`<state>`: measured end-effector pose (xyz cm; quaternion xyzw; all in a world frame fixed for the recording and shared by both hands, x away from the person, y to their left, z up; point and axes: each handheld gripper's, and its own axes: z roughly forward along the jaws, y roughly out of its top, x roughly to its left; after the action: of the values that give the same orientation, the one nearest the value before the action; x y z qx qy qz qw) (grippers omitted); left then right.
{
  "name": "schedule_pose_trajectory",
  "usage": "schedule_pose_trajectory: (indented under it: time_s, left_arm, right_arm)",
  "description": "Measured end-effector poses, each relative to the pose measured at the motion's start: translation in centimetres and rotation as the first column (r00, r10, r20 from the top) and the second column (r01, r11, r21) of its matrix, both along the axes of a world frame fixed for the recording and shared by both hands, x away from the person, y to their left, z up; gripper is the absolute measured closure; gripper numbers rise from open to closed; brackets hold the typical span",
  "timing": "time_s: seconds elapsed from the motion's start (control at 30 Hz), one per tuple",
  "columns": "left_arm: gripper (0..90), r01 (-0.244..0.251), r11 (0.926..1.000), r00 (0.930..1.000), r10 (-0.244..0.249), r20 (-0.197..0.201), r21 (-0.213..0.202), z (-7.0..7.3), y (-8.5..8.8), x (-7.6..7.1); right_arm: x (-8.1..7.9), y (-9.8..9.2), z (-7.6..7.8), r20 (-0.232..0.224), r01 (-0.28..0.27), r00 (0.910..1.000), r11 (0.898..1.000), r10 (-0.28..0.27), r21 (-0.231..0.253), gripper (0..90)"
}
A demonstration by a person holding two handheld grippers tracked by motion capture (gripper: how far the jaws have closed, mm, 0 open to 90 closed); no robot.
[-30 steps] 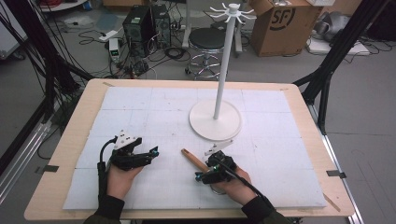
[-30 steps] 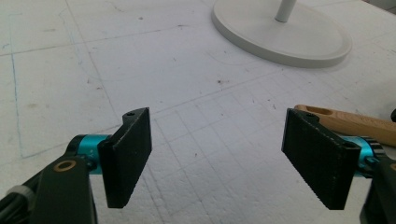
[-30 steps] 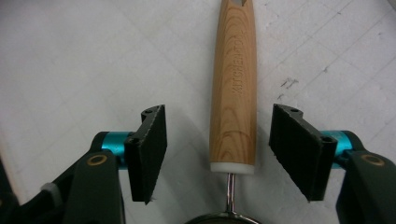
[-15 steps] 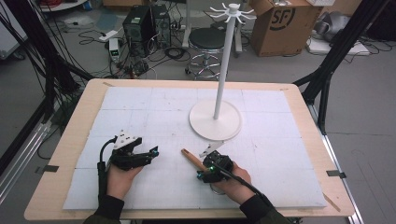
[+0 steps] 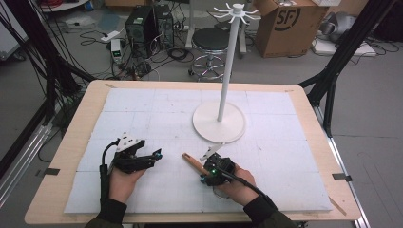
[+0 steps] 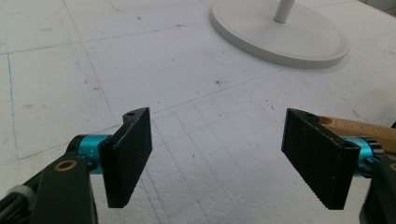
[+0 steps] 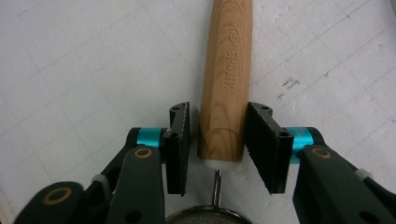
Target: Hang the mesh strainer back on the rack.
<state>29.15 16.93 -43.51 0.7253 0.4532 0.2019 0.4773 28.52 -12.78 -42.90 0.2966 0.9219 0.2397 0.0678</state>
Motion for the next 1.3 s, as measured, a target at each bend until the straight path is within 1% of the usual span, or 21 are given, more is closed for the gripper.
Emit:
schedule_pose_trajectory:
  time_s: [0.03,0.1,0.17,0.3,0.37,0.43,0.47,0.53,0.6,0.67,0.73,0.87,0.9,0.93,1.0,1.07,1.1,1.13,1.2,1.23,1.3]
  left_arm:
    - [25.2,0.002,1.0000,1.0000,-0.002,-0.002,0.000,0.0,0.0,0.0]
    - [25.3,0.004,1.0000,1.0000,-0.004,-0.002,0.001,0.0,-0.1,0.0]
    - [25.4,0.002,1.0000,1.0000,-0.002,-0.004,0.003,0.0,-0.1,0.0]
    - [25.4,-0.008,1.0000,1.0000,0.008,-0.002,-0.003,0.0,0.1,0.0]
    - [25.5,-0.011,0.9999,0.9999,0.011,-0.002,-0.005,0.0,0.2,0.1]
    - [25.6,-0.012,0.9999,0.9999,0.012,-0.003,-0.006,0.0,0.3,0.0]
    - [25.6,-0.014,0.9999,0.9999,0.014,-0.003,-0.008,0.0,0.3,0.0]
    - [25.6,-0.018,0.9998,0.9998,0.018,-0.001,-0.008,0.0,0.4,0.0]
    - [25.6,-0.023,0.9997,0.9997,0.023,0.002,-0.011,0.1,0.4,0.0]
    - [25.7,-0.022,0.9997,0.9998,0.022,0.003,-0.009,0.1,0.5,-0.1]
    - [25.8,-0.030,0.9995,0.9996,0.030,0.003,-0.010,0.1,0.5,-0.1]
    - [25.9,-0.033,0.9993,0.9994,0.034,0.004,-0.015,0.1,0.5,0.0]
    - [25.9,-0.032,0.9994,0.9995,0.032,0.004,-0.013,0.1,0.5,-0.1]
    - [25.9,-0.032,0.9994,0.9995,0.032,0.004,-0.014,0.1,0.5,0.0]
    - [25.9,-0.033,0.9994,0.9995,0.033,0.004,-0.013,0.1,0.6,0.0]
    - [25.9,-0.033,0.9994,0.9994,0.033,0.004,-0.013,0.1,0.6,0.0]
    - [25.9,-0.035,0.9993,0.9994,0.035,0.003,-0.013,0.1,0.6,-0.1]
    - [25.9,-0.034,0.9993,0.9994,0.034,0.004,-0.014,0.1,0.6,-0.1]
    - [26.0,-0.034,0.9993,0.9994,0.034,0.005,-0.013,0.1,0.6,-0.1]
    - [26.0,-0.034,0.9993,0.9994,0.034,0.005,-0.013,0.1,0.6,-0.1]
    - [26.0,-0.036,0.9993,0.9994,0.036,0.003,-0.012,0.1,0.6,-0.1]
  right_arm:
    - [0.1,0.0,0.1,-0.014,0.001,0.9999,1.000,-0.001,-0.002,64.2]
    - [0.4,0.1,0.1,-0.017,-0.035,0.9992,0.999,0.035,-0.015,68.5]
    - [0.8,0.1,0.2,-0.032,-0.061,0.9977,0.998,0.060,-0.020,68.9]
    - [1.1,-0.1,0.3,-0.052,-0.078,0.9956,0.997,0.078,-0.005,69.2]
    - [1.4,-0.5,0.2,-0.066,-0.078,0.9947,0.997,0.079,0.021,69.2]
    - [1.7,-1.3,0.0,-0.091,-0.059,0.9936,0.995,0.067,0.084,69.2]
    - [1.7,-1.6,-0.1,-0.089,-0.058,0.9937,0.992,0.068,0.111,69.2]
    - [1.8,-2.2,-0.3,-0.080,-0.029,0.9959,0.987,0.042,0.157,69.2]
    - [1.8,-2.6,-0.4,-0.075,-0.014,0.9967,0.982,0.029,0.191,69.2]
    - [1.9,-3.0,-0.3,-0.056,-0.010,0.9981,0.975,0.023,0.223,69.2]
    - [1.9,-3.4,-0.2,-0.042,0.009,0.9991,0.969,0.001,0.245,69.2]
    - [2.1,-4.2,0.2,-0.008,0.018,0.9998,0.952,-0.016,0.304,69.2]
    - [2.2,-4.6,0.6,0.024,0.012,0.9995,0.944,-0.021,0.330,69.2]
    - [2.2,-4.6,0.6,0.024,0.012,0.9995,0.944,-0.021,0.330,69.2]
    - [2.1,-5.2,1.1,0.050,0.018,0.9980,0.926,-0.039,0.377,69.1]
    - [1.9,-5.7,1.6,0.116,0.018,0.9910,0.923,-0.068,0.385,69.2]
    - [1.8,-6.3,1.9,0.142,0.029,0.9849,0.903,-0.099,0.428,69.2]
    - [1.8,-6.3,1.9,0.142,0.029,0.9849,0.903,-0.099,0.428,69.2]
    - [1.8,-6.9,2.3,0.182,0.030,0.9754,0.891,-0.125,0.453,69.1]
    - [1.6,-7.4,2.8,0.221,0.019,0.9643,0.872,-0.145,0.489,69.1]
    - [1.5,-7.8,3.3,0.255,0.013,0.9523,0.858,-0.167,0.513,69.2]
